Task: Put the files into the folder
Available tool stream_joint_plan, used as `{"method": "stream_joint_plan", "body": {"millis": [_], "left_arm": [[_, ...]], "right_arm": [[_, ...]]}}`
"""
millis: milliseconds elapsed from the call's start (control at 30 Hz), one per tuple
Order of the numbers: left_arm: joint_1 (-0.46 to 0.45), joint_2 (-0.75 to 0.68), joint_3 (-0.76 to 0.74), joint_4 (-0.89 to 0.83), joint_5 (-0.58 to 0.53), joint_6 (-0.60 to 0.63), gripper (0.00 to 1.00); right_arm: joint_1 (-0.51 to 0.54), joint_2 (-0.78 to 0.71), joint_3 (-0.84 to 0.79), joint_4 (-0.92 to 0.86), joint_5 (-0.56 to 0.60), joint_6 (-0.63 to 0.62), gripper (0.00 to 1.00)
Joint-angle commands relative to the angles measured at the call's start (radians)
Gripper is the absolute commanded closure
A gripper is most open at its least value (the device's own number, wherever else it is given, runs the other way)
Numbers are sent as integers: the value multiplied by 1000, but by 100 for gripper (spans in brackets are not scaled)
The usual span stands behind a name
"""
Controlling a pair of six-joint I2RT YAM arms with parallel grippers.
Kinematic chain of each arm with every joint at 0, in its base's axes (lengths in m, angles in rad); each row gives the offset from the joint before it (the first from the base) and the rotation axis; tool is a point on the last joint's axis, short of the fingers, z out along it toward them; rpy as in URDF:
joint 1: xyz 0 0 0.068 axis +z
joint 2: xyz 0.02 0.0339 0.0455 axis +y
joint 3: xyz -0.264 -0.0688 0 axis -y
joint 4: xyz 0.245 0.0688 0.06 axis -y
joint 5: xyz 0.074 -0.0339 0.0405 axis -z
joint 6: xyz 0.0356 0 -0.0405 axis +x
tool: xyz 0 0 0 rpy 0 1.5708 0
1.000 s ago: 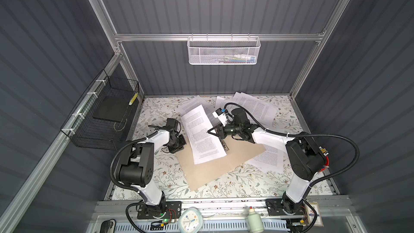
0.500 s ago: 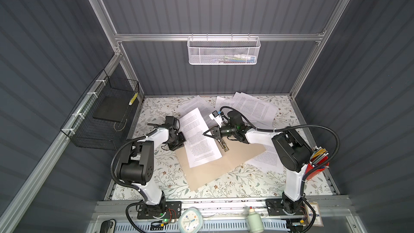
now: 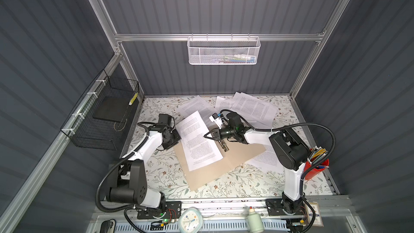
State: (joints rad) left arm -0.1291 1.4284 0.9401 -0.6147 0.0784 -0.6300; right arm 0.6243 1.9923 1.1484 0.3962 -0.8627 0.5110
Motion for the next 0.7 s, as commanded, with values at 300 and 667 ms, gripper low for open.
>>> {"method": "stream_joint_plan", "body": {"millis": [300,667], "left_arm": [[6,9,-180,20,-19,-107,100],[6,166,-175,155,9,-117,100]], "right_arm": [[-10,-16,33,-59,-18,-10,100],[-24,-4,26,-43,-14,9,100]]}}
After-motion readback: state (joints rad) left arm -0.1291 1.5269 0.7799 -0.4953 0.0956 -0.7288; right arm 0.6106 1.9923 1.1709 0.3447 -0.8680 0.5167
